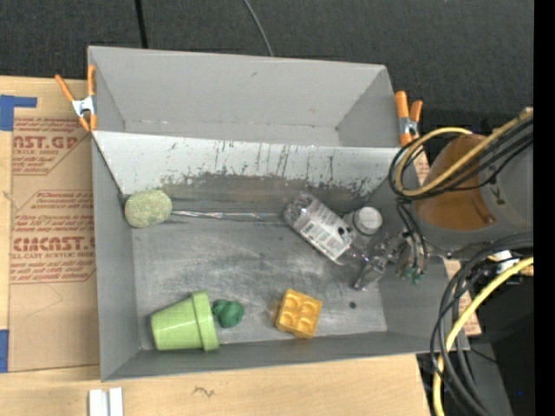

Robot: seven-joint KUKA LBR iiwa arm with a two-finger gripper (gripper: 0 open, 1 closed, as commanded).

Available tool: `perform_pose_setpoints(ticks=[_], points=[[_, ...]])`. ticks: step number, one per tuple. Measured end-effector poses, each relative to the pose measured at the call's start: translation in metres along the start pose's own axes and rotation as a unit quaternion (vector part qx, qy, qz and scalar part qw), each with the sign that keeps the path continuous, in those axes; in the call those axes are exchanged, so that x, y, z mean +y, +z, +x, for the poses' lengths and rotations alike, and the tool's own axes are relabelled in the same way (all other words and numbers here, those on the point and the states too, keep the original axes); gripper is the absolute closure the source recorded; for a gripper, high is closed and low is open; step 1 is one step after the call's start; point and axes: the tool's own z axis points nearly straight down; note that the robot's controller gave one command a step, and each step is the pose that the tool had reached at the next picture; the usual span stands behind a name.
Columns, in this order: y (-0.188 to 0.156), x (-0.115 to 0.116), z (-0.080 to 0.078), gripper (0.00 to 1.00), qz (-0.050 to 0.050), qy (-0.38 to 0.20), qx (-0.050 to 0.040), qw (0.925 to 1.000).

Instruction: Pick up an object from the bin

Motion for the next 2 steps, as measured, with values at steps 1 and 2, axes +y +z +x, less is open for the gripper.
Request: perform_pose_setpoints(ticks=[1,2], points=[[-0.0005,-0.0002,-0.0002,1.0,0.0,0.001,0.0001,1.0],[-0.0031,-0.0004,0.0005,1.0,0.001,0.0,0.0005,1.0]])
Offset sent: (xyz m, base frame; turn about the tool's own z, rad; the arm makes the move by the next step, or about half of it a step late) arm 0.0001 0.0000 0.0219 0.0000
